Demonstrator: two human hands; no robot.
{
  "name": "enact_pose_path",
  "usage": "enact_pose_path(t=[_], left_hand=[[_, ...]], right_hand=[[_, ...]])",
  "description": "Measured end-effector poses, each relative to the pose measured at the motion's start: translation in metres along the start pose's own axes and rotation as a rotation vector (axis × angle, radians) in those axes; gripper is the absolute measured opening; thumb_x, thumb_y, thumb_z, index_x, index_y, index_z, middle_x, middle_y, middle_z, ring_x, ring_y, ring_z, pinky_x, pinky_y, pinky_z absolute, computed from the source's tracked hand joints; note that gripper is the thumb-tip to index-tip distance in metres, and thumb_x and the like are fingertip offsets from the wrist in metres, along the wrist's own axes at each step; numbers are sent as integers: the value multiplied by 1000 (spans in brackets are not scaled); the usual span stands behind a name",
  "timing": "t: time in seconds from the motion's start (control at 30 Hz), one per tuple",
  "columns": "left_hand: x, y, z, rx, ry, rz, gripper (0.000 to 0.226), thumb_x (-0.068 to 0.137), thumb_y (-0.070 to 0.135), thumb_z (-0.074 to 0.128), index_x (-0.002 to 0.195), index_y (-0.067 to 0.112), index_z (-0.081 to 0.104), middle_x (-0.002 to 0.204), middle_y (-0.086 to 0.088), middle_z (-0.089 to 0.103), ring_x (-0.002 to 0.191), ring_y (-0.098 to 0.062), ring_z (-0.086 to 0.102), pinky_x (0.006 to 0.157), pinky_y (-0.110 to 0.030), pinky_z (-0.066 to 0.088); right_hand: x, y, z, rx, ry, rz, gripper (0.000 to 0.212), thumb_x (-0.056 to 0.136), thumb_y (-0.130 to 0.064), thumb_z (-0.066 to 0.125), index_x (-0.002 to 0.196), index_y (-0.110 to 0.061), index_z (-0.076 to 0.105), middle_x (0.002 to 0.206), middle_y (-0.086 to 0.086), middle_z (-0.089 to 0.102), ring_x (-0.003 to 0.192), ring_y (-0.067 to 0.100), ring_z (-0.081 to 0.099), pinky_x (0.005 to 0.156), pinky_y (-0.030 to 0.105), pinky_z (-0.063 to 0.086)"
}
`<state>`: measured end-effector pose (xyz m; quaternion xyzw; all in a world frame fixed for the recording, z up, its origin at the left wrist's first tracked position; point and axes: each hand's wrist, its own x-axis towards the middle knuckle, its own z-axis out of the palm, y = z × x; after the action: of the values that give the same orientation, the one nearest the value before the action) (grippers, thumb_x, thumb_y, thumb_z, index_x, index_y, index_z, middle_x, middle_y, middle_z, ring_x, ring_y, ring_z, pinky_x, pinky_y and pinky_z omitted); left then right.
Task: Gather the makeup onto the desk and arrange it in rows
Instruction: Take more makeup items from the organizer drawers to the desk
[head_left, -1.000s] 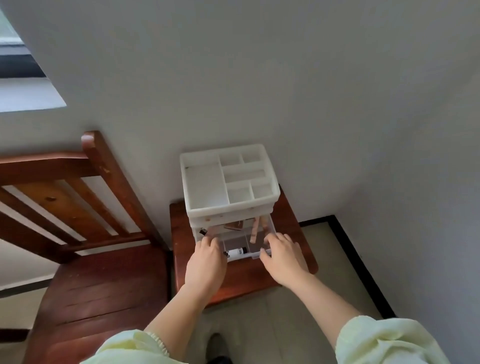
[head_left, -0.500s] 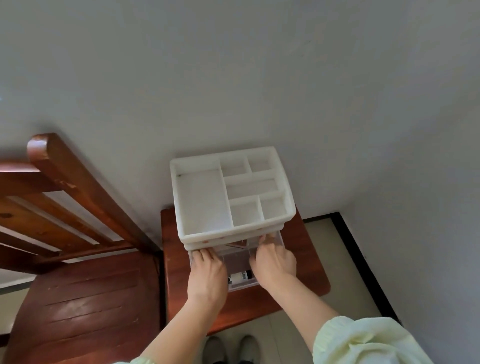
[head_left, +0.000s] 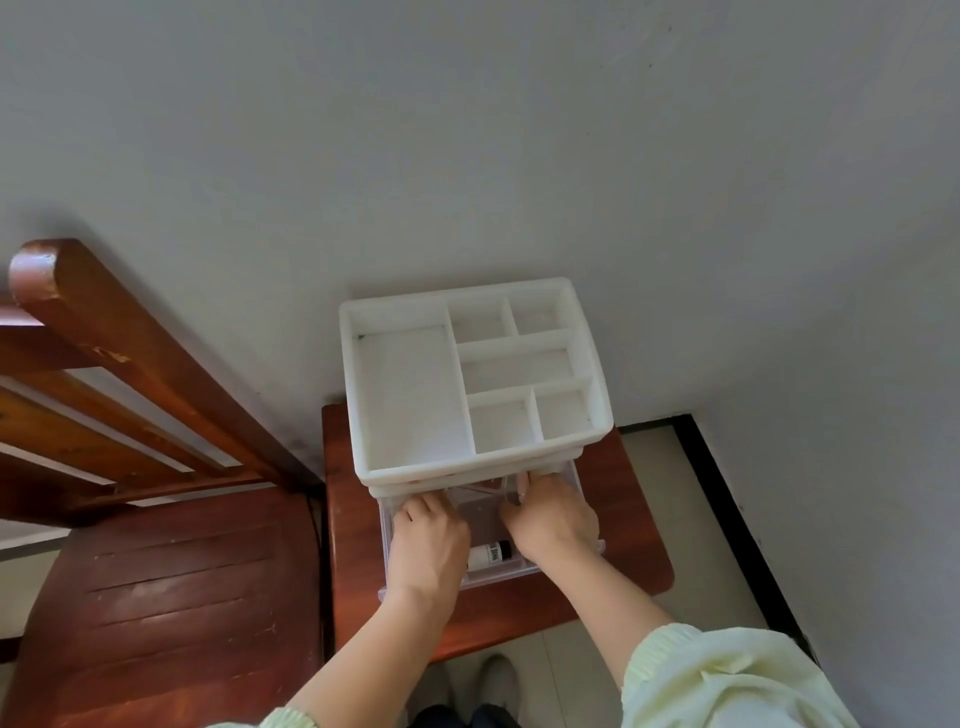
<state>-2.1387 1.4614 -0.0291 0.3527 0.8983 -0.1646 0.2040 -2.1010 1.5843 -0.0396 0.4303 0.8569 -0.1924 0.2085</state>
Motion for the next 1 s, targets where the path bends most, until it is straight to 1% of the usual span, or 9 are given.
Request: enact_pose_path(t=[0.1,0.13,0.27,0.5,0.63,0.73,0.8,0.9,1.0], left_hand=[[3,1,6,8,39,-19,29,37,-4,79,63,-5,66,60,-19,56,51,-29,55,44,-28,45],[4,0,6,16,-4,-14,35,32,-5,82,62,-5,65,59,-19,55,50,-29,54,43,-27,44],[10,1,12,74,-75,-68,34,77,-7,62,110,-4,55,103,-17,59,92,-29,60,65,-30,46],[18,0,15,47,21,53,34,90,-5,44,124,0,46,119,-16,52,107,-30,54,77,-36,48],[14,-8,15,3,-3,127,41,89,-4,45,130,4,41,123,-14,50,112,-31,51,82,-38,49],[11,-18,14,19,12,168,46,88,-6,46,132,6,39,123,-13,52,112,-29,52,85,-38,49],[11,-26,17,3,23,221,49,86,-7,48,132,7,37,120,-10,54,109,-26,55,79,-34,49],[11,-34,24,-12,104,303,54,83,-7,55,132,8,38,113,-7,58,100,-24,59,69,-31,47],[16,-39,34,-42,252,371,51,57,6,85,103,8,63,75,-3,65,61,-21,65,42,-27,49]], right_hand=[[-2,0,-3,-15,-18,-75,29,97,-40,46,110,-19,60,103,1,67,97,21,64,65,28,42],[-2,0,-4,-9,-24,-84,29,97,-39,45,111,-19,60,105,1,67,99,22,64,66,28,42],[-2,0,-9,48,-75,-97,31,97,-38,40,110,-18,60,94,-1,61,91,22,61,68,29,41],[-9,1,-31,-50,-187,-164,40,101,-39,26,112,-16,57,109,6,63,98,25,59,74,31,41],[-13,3,-38,-57,-228,-237,33,102,-33,27,111,-23,57,99,4,59,97,24,60,71,31,40],[-15,5,-43,-38,-229,-306,35,100,-22,36,129,-25,56,101,6,62,93,25,59,60,27,37],[-15,6,-43,-27,-220,-309,32,99,-18,38,126,-17,56,100,6,61,86,23,56,52,25,32],[-15,8,-41,-16,-222,-297,30,100,-21,38,126,-14,51,113,7,62,86,22,54,57,27,34],[-13,9,-39,-28,-232,-295,33,100,-24,38,130,-14,48,116,6,62,96,25,61,67,30,39]])
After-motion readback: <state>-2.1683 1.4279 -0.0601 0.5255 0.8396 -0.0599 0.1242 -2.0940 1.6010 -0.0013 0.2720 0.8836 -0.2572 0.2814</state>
